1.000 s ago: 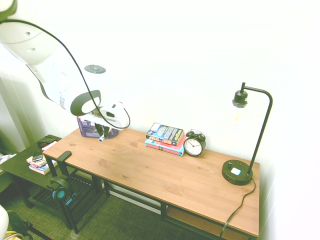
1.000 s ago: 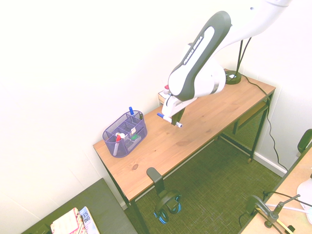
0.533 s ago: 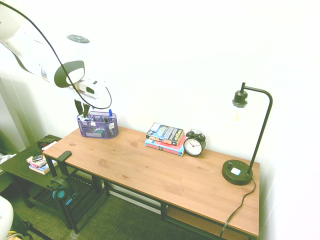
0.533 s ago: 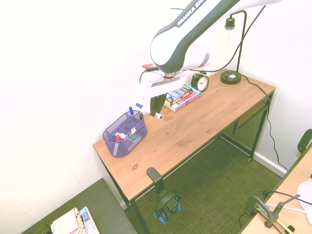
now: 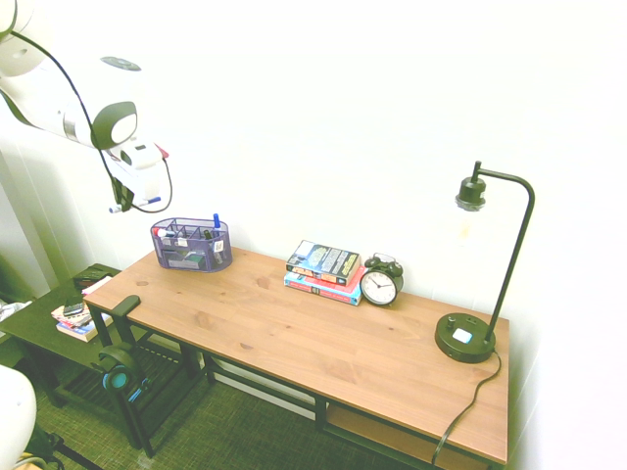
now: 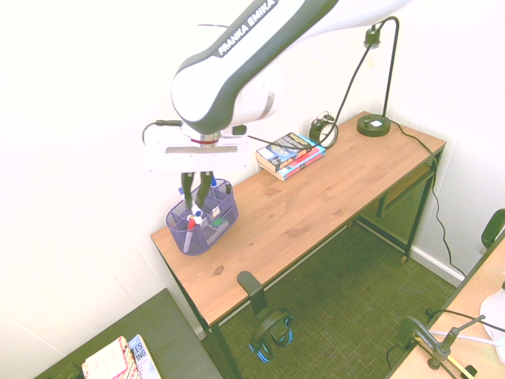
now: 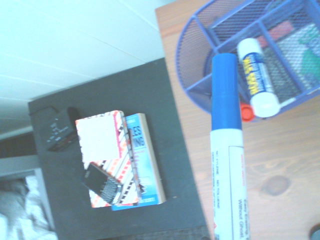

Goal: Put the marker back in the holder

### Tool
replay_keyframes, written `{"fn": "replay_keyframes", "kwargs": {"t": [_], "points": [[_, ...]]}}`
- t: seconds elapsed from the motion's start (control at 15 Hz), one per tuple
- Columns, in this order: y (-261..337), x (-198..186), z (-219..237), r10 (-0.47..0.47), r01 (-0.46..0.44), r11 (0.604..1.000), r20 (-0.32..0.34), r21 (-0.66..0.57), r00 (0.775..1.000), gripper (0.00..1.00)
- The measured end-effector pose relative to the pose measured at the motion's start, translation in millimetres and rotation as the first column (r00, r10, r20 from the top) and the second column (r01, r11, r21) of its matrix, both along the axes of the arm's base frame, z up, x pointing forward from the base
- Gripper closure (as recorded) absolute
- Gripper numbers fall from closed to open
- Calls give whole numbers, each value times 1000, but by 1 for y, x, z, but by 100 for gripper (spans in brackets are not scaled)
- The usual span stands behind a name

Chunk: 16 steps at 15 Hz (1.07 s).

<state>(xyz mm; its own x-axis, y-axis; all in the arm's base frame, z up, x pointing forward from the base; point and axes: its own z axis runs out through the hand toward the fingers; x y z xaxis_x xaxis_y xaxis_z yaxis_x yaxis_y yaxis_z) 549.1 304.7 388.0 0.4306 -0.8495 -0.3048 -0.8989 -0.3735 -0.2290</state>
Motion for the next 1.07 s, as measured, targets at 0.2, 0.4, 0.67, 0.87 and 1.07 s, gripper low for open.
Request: {"fn": "replay_keyframes", "kwargs": {"t": [0.2,0.4,0.67,0.87,1.07], "points": [[11,15,8,-141,144,989,-114,21,983,100],[27,13,-13,-195,222,970,-226,97,954,100],[26,25,-49,-284,335,928,-273,163,919,100],[15,35,-79,-340,404,897,-307,177,889,100],[10,40,-86,-373,443,875,-312,195,874,100]]}}
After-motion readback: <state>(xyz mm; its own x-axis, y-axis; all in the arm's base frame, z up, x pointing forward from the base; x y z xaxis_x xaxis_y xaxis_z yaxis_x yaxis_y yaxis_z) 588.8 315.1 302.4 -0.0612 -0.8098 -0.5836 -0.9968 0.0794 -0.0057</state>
